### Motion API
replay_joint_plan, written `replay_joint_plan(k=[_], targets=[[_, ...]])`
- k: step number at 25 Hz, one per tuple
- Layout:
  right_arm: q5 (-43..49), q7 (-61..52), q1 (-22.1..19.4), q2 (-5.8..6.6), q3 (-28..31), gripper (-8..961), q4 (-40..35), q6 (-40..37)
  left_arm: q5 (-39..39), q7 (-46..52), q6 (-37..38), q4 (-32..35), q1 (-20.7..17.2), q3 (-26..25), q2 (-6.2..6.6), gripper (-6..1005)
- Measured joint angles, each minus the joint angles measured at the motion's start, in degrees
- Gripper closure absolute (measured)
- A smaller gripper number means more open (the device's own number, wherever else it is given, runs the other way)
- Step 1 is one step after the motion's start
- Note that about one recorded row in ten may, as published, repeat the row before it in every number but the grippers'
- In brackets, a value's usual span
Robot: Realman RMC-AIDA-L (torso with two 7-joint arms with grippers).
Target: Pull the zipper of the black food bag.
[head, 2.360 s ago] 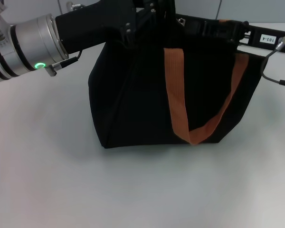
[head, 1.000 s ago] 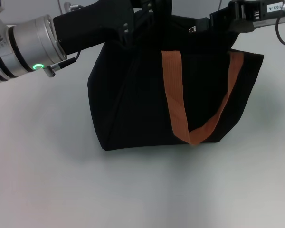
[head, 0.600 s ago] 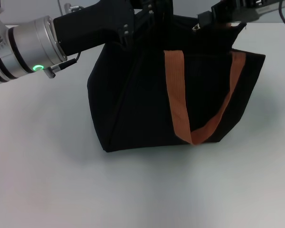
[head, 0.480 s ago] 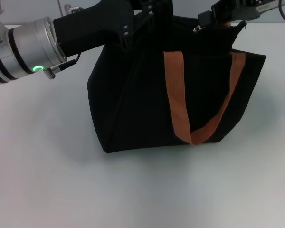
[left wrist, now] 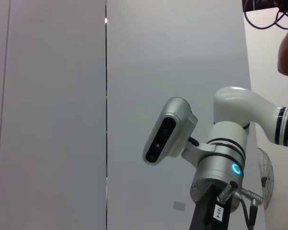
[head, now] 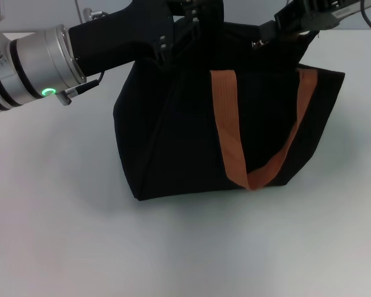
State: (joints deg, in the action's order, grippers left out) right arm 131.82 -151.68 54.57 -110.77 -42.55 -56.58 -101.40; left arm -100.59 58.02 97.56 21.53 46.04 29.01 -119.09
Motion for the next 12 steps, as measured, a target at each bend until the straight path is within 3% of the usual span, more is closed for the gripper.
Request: replay_joint_plan(k=[12], targets=[[6.4,-3.2,-0.5,0.13,0.5,898,-5.9,-3.5,0.0,0.1,0.4,0.0,-0.1,0.0,0.1,934]])
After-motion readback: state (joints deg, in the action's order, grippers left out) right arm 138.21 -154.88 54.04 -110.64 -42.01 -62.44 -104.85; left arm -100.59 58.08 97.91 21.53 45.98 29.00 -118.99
